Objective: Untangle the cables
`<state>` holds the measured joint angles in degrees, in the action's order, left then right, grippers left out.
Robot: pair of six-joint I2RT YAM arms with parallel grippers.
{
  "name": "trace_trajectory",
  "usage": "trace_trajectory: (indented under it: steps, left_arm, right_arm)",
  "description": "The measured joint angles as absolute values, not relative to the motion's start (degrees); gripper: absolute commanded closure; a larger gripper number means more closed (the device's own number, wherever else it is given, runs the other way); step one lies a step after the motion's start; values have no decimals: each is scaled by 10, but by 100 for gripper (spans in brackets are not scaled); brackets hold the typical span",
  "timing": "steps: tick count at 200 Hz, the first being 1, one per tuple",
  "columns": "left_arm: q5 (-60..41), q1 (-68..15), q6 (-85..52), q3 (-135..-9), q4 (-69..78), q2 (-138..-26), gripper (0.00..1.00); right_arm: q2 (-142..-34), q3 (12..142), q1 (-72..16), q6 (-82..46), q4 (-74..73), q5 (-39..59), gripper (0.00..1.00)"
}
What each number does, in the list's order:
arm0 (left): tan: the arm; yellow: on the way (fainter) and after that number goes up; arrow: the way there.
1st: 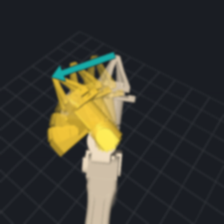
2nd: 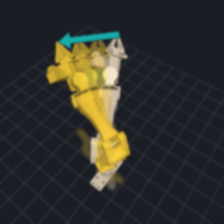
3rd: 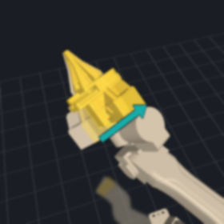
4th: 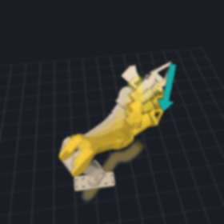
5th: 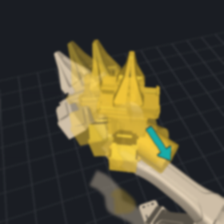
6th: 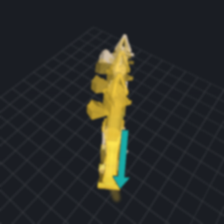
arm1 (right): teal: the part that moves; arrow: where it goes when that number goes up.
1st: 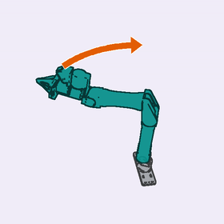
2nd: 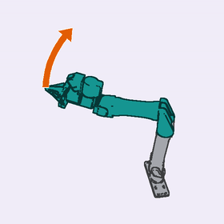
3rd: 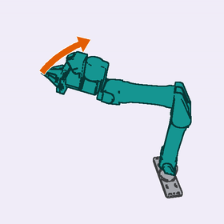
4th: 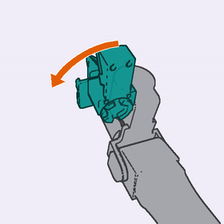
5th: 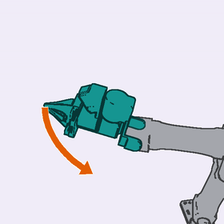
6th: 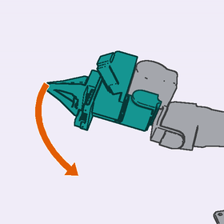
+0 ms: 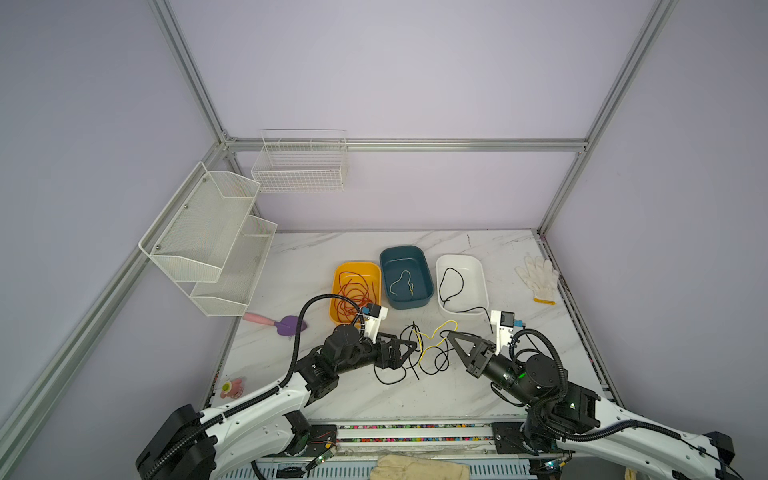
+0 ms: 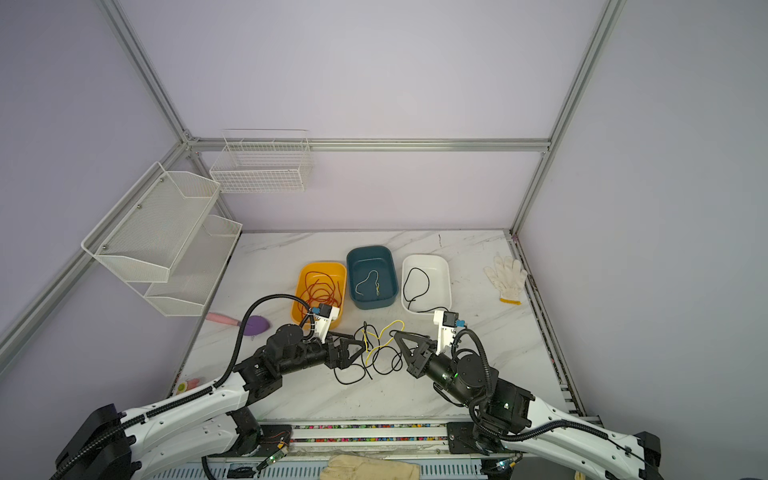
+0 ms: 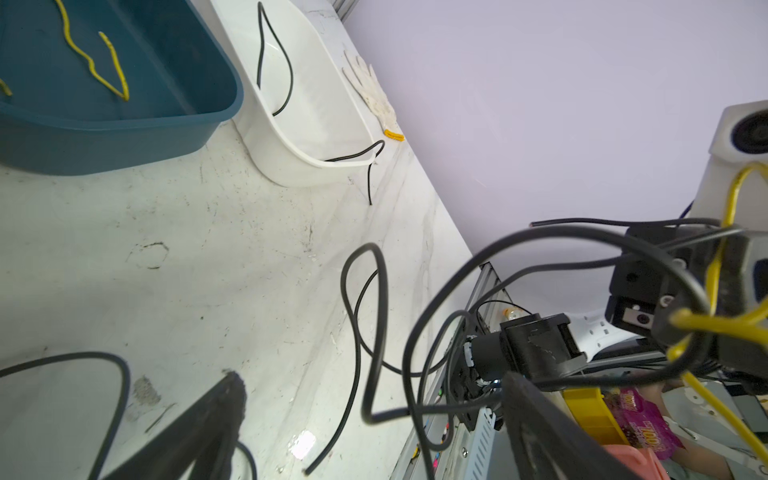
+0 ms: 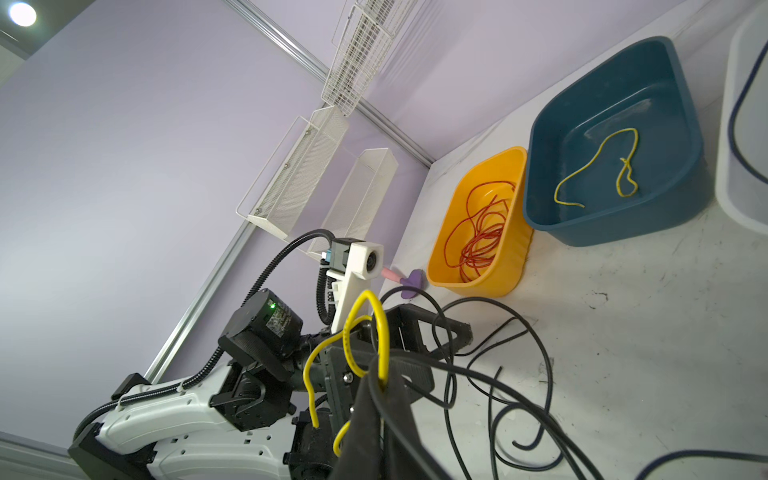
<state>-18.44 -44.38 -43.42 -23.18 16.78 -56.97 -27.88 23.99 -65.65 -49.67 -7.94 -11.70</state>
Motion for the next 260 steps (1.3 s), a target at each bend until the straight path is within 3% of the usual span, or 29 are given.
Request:
trace_trajectory:
  steps: [60,98,137,192,260]
  left_arm:
    - [-208,-444,-458,-222,263,-621,56]
    - [-207,-444,-459,-211,271,-605,73]
    - [-202,-444,-454,-204,246,-565,100]
    - [-166,-444,-439,-186,157,-485,100]
    - [-75,-437,-429,-190,-75,-281,100]
  right_arm:
    - [-324,240,-656,-497,-123,-77,100]
    - [-309,240,-656,-501,-122,-82,100]
    - [-286,240,-656,-510,-104,-112,100]
    - [-269,256,-656,-529,-16,-170,100]
    - [-277,243,-663,-592,97,-212,100]
